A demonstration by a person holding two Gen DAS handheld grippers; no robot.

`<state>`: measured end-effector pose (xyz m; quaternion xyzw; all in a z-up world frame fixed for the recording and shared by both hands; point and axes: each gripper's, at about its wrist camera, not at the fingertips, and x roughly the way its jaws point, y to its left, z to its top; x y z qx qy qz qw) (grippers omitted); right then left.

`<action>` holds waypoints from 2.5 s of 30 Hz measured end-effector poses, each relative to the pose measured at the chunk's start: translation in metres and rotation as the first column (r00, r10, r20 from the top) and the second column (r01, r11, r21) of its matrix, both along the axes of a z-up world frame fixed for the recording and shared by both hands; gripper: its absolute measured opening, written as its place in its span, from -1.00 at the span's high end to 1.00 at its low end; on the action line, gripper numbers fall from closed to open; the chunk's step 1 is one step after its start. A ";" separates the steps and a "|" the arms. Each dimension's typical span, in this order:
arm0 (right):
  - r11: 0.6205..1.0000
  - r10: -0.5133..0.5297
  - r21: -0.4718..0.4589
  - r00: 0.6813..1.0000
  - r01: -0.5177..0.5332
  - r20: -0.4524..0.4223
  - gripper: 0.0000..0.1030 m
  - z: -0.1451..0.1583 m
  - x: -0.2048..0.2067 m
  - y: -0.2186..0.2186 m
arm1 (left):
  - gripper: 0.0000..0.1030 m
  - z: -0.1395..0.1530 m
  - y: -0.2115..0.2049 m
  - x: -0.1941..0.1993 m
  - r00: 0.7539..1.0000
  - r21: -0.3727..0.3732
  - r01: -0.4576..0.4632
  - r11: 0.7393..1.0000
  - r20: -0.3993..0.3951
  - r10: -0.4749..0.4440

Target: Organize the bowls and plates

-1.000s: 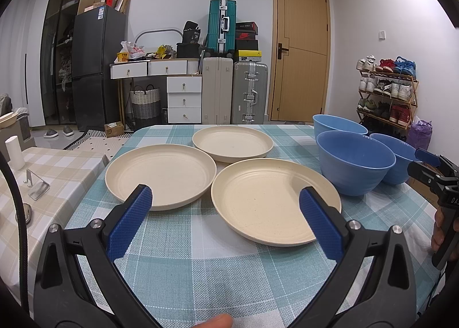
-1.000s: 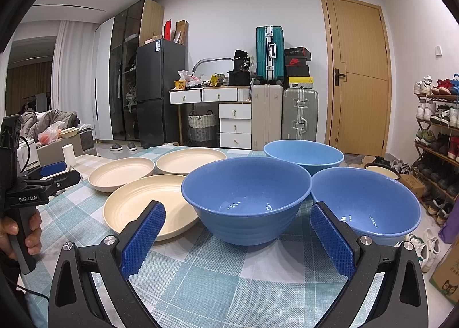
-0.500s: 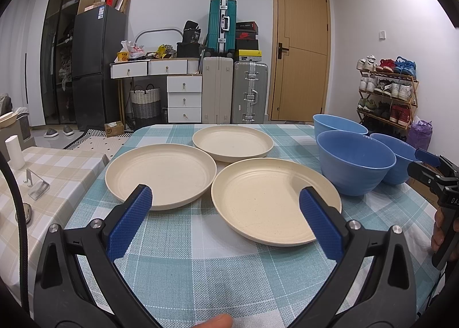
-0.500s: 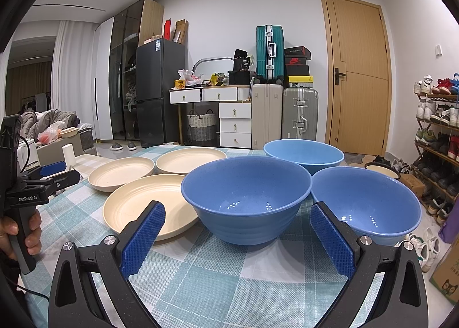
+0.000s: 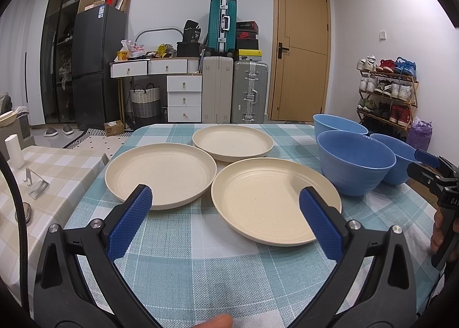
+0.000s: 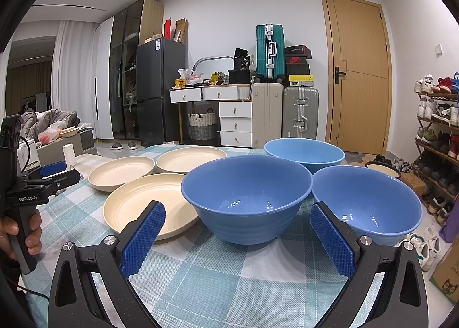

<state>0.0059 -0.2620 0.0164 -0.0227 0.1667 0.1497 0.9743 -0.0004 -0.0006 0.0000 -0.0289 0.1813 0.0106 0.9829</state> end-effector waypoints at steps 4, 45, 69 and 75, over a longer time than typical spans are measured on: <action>1.000 0.000 0.000 1.000 0.000 -0.001 -1.00 0.000 0.000 0.000 | -0.99 0.000 0.000 0.000 1.000 0.000 0.001 1.000 0.000 -0.001; 0.999 -0.031 -0.036 0.997 0.028 -0.068 -1.00 -0.009 0.009 0.008 | -0.99 0.001 0.006 0.001 1.000 -0.021 -0.021 1.000 -0.005 0.021; 0.995 0.101 -0.004 0.972 -0.104 -0.210 -1.00 0.020 0.044 0.065 | -0.99 0.032 0.044 0.009 0.986 -0.034 -0.144 0.989 -0.093 0.140; 0.991 0.128 0.002 0.965 -0.131 -0.231 -1.00 0.036 0.063 0.091 | -0.99 0.041 0.051 0.019 0.974 0.003 -0.191 0.982 -0.124 0.190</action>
